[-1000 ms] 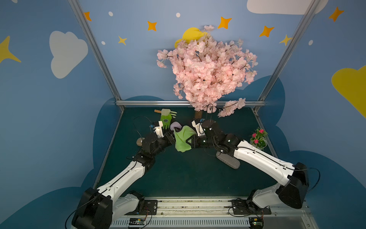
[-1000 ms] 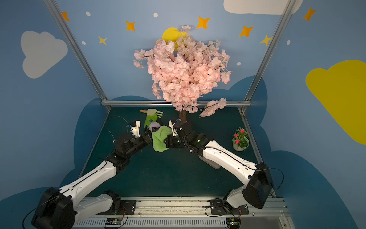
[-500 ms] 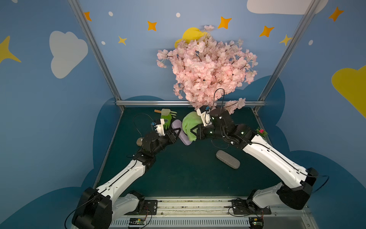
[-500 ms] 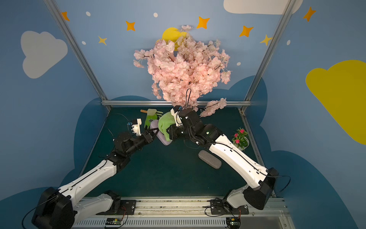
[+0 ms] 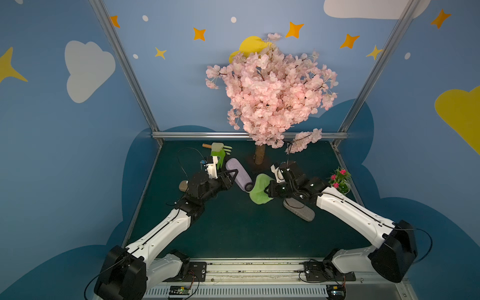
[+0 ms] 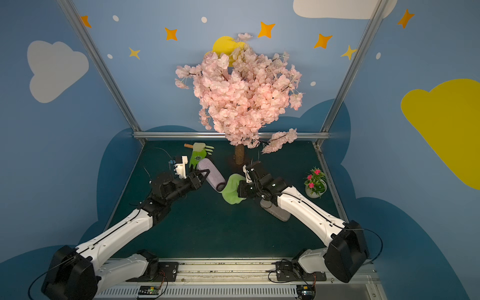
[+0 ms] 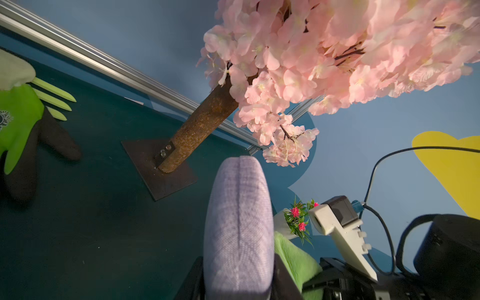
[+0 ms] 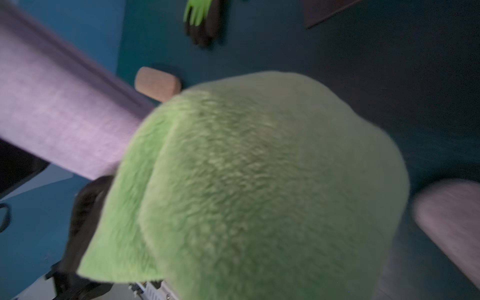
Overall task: Wipe the eyeglass case
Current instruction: Wipe the dirt from the eyeglass case.
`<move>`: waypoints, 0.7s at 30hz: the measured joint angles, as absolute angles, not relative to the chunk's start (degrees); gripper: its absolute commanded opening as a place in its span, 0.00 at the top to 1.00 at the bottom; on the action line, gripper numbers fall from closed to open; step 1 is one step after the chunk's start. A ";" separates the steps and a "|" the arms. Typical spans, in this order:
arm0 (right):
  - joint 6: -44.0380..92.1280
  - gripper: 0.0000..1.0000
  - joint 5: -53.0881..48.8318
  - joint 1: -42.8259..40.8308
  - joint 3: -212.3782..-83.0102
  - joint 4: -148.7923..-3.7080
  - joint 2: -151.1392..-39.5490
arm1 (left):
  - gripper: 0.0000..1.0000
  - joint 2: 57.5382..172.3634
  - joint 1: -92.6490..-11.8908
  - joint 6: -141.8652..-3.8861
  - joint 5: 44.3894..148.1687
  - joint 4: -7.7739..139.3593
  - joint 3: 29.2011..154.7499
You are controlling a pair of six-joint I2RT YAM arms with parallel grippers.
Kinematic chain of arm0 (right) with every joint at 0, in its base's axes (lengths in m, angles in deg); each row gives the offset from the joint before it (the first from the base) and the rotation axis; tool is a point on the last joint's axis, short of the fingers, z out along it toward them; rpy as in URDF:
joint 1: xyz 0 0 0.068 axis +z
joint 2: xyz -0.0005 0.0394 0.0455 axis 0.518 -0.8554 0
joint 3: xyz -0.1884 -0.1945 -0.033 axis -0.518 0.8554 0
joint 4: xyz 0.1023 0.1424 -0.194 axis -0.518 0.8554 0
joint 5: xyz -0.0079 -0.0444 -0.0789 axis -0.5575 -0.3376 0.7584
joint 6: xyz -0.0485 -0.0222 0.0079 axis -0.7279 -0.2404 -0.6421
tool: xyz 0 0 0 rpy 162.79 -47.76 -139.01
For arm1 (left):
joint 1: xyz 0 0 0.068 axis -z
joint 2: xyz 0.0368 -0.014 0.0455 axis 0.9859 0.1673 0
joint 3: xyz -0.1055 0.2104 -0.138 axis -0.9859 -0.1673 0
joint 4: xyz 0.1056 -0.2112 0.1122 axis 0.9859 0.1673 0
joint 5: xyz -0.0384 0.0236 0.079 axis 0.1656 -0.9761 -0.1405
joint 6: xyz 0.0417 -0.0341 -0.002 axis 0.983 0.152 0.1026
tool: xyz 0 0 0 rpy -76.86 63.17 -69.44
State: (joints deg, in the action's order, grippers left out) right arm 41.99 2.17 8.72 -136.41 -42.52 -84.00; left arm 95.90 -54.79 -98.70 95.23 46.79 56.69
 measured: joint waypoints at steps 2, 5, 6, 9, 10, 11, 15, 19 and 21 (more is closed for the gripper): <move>40.57 1.00 3.85 9.09 -140.92 -38.48 -83.41 | 0.97 95.90 -54.68 -98.22 95.75 46.47 56.69; 39.68 1.00 5.53 14.14 -150.40 -38.04 -84.37 | 0.97 95.90 -54.41 -97.39 96.39 46.82 56.69; 39.85 1.00 5.53 15.87 -152.74 -39.33 -84.76 | 0.97 95.90 -54.26 -97.30 96.52 46.88 56.69; 42.30 1.00 3.54 20.13 -155.60 -46.76 -86.29 | 0.97 96.38 -52.86 -97.17 97.26 46.88 57.04; 43.50 1.00 2.52 20.79 -155.60 -48.84 -87.32 | 0.97 96.80 -52.21 -97.15 97.52 46.88 57.48; 44.79 1.00 1.71 20.96 -155.23 -50.66 -88.67 | 0.97 97.15 -51.66 -97.15 97.72 46.88 57.92; 48.72 1.00 -0.70 19.43 -149.11 -56.16 -90.97 | 0.97 98.00 -51.27 -96.76 97.35 49.51 58.49; 51.28 1.00 -3.10 15.50 -138.58 -58.96 -87.51 | 0.97 98.41 -51.16 -96.04 97.35 52.46 58.49; 51.92 1.00 -3.58 12.57 -133.53 -58.28 -85.29 | 0.97 98.24 -51.16 -95.73 97.39 52.46 58.49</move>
